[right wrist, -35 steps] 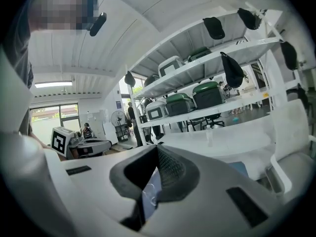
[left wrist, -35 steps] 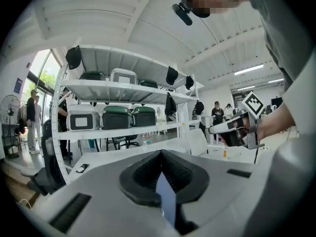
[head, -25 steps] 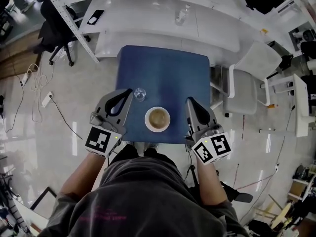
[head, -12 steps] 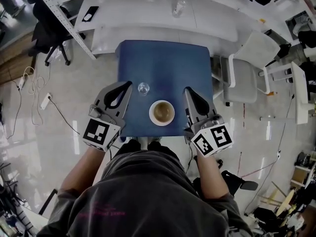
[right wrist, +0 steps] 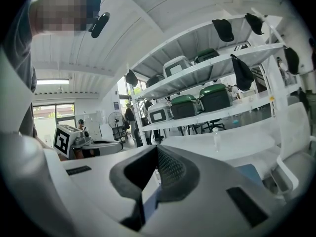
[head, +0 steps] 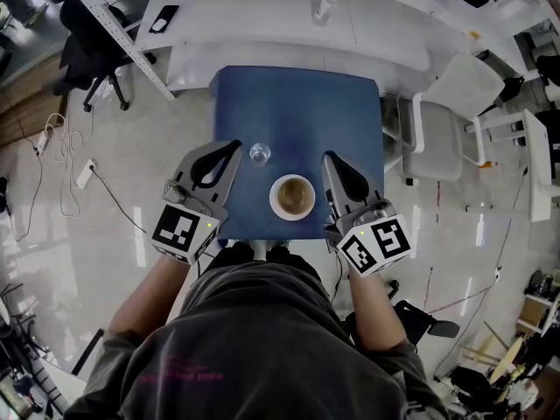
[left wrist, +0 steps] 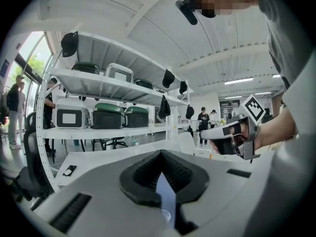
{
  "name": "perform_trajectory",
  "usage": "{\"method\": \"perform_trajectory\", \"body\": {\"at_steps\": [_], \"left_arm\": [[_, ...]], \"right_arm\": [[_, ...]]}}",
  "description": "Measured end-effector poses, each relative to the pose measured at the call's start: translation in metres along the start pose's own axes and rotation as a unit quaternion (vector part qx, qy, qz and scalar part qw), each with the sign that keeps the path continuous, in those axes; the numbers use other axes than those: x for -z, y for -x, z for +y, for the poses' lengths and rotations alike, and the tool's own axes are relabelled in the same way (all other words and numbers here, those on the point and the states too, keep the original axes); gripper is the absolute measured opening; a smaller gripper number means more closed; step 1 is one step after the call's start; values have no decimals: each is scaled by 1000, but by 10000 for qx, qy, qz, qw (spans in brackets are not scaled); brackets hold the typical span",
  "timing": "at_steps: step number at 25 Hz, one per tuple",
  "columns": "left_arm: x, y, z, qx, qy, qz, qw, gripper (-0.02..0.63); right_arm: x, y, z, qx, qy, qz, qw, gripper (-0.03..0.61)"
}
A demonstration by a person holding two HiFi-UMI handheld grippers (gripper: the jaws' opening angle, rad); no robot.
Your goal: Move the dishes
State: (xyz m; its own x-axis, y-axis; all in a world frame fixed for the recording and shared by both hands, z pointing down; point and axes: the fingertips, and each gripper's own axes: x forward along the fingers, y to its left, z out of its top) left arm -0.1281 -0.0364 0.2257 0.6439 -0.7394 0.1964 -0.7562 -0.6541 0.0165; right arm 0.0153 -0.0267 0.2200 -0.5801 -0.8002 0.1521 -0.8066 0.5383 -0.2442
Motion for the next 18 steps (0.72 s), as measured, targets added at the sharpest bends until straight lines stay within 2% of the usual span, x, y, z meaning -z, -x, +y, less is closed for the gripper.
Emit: {"method": "perform_trajectory", "body": {"at_steps": [18], "left_arm": [[4, -25, -25, -82, -32, 42, 10000, 0]], "right_arm": [[7, 10, -27, -184, -77, 119, 9997, 2]]}}
